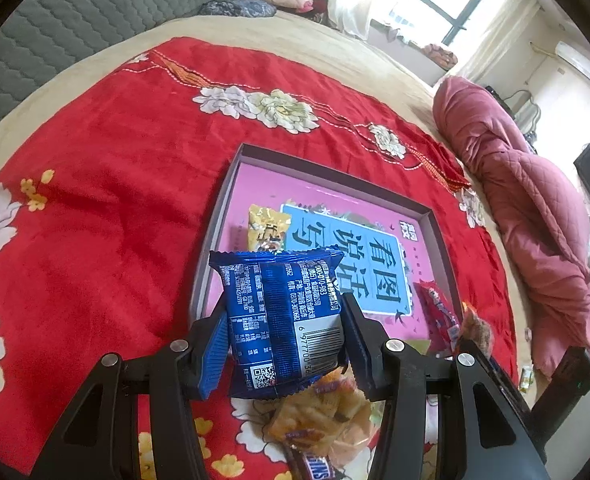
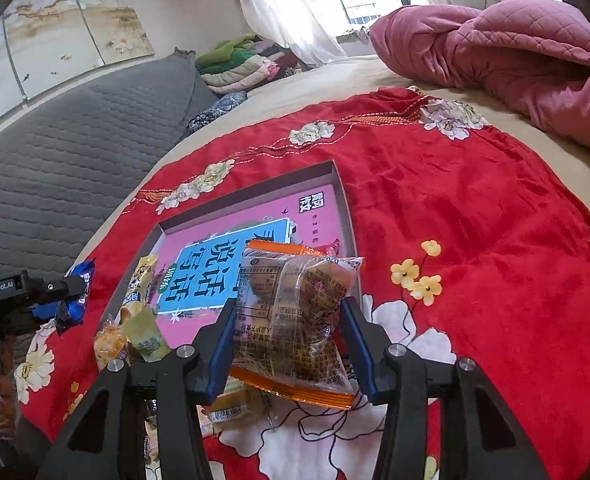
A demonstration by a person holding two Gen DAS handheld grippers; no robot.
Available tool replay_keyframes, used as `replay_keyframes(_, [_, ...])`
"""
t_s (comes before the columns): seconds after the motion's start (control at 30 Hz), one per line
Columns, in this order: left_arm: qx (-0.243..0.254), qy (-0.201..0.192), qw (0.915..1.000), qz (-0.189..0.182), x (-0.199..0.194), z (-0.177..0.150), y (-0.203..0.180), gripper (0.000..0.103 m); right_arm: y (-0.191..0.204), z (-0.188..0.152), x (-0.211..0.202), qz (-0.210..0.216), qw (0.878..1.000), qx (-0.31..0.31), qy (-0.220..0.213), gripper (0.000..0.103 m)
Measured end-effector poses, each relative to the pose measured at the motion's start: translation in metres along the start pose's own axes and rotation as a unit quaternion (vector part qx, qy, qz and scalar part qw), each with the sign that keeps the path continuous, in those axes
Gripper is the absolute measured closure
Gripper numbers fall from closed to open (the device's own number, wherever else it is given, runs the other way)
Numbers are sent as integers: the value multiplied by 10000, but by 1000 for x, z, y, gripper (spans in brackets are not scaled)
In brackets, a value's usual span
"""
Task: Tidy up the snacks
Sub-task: 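Carry the clear bag with the right tool while the left tool carries the blue pack over the box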
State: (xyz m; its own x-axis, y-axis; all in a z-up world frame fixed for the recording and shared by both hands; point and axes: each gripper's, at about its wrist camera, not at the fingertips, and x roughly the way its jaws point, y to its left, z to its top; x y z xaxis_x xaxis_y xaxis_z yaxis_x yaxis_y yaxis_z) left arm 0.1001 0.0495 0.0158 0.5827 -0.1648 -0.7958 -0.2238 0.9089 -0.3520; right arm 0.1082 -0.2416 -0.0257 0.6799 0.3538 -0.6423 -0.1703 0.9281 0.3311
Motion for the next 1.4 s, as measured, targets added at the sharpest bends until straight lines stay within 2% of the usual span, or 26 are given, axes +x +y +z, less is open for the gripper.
replay_keyframes(0.43, [14, 63, 10000, 14, 17, 6, -6, 50, 3, 12, 25, 14, 9999, -127, -55, 53])
replay_keyframes(0.73, [27, 126, 9999, 36, 26, 8, -8, 50, 18, 14, 38, -136, 9979, -625, -123, 53])
replay_keyframes(1.03, [46, 198, 9998, 39, 35, 9, -10, 50, 23, 14, 43, -47, 9973, -727, -89, 53])
replay_keyframes(1.4, [166, 224, 9996, 71, 42, 9, -16, 50, 40, 6, 51, 55, 9926, -1208, 52, 53])
